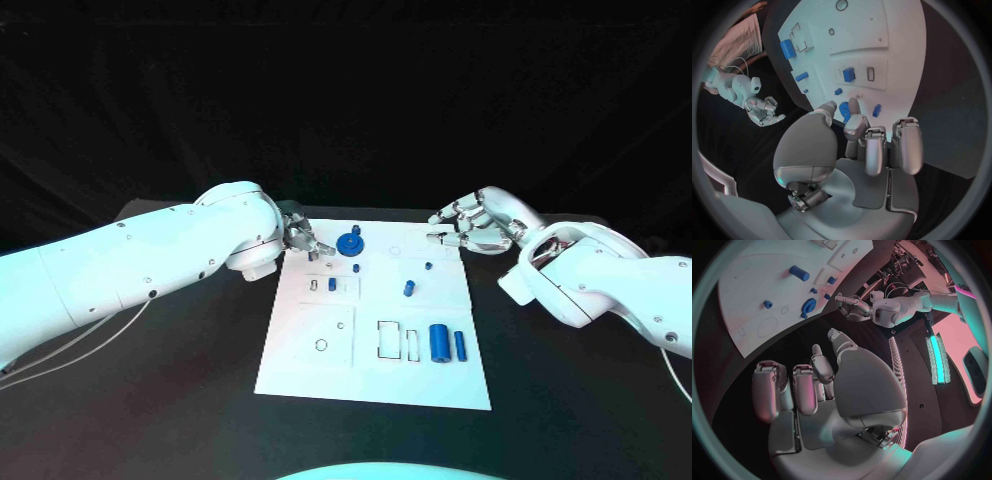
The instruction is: Assemble the parts on the task board
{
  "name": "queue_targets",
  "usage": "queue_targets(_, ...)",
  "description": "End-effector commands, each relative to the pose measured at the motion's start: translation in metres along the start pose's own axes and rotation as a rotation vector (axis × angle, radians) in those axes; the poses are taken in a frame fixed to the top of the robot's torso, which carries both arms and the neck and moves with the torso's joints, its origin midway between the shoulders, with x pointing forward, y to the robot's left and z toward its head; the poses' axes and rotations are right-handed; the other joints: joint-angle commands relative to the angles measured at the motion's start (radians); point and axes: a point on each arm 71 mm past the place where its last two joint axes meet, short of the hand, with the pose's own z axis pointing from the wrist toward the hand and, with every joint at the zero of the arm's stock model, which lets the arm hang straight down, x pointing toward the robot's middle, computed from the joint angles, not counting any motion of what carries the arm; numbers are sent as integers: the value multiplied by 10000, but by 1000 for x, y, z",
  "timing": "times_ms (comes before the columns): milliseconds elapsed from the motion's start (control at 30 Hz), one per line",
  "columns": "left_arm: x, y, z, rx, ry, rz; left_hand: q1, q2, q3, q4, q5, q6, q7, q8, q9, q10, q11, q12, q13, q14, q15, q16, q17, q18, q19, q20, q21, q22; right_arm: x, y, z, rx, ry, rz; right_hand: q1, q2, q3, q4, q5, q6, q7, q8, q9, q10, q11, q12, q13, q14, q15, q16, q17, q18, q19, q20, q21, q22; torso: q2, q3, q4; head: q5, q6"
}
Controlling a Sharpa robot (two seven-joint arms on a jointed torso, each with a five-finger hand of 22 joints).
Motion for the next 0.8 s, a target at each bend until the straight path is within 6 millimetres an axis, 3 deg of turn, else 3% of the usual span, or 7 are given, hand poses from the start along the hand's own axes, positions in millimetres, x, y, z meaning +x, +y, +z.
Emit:
queue_targets(33, -10, 5, 3, -251, 114, -311, 186, 34, -90, -5, 24, -135, 34, -144, -107, -92, 36, -88, -65, 1053, 57, 31, 2635, -102, -91, 18, -58, 389, 2, 0, 0, -60, 137, -56, -78, -21, -70, -4, 75, 51, -16, 38, 17, -65, -3, -24, -9, 559, -7, -35, 675, 167, -51, 19, -52, 1415, -1, 6, 6, -20, 19)
queue_targets(167, -20, 9, 8, -441, 65, -349, 562, 112, 8, -4, 58, -188, 73, -308, -254, -184, 71, -172, -150, 1053, 90, 31, 2635, -89, -129, 47, -94, 337, 2, 1, 0, -58, 148, -55, -78, -21, -70, -4, 75, 51, -16, 38, 17, -65, -3, -24, -9, 559, -7, -35, 675, 167, -51, 19, -52, 1415, 13, 1, -5, -23, 28)
queue_targets(400, -29, 13, 18, -712, -303, 45, 852, 49, 173, -2, 65, -234, 138, -485, -425, -376, 128, -397, -381, 1053, 143, 31, 2635, -54, -238, 88, -187, 185, 2, 1, 0, -71, 163, -56, -78, -21, -70, -4, 75, 51, -16, 38, 17, -65, -3, -24, -9, 559, -7, -35, 675, 167, -51, 19, -52, 1415, 15, -1, 4, 16, 14)
queue_targets(800, -26, 12, 35, -1085, -195, 624, 748, 16, 186, 27, 50, -211, 173, -535, -488, -394, 157, -402, -391, 1053, 166, 31, 2635, -48, -259, 105, -207, 156, 4, 3, 1, -124, 206, -43, -78, -21, -70, -4, 75, 51, -16, 38, 17, -65, -3, -24, -9, 559, -7, -35, 675, 167, -51, 19, -52, 1415, 19, -6, -14, 110, -27)
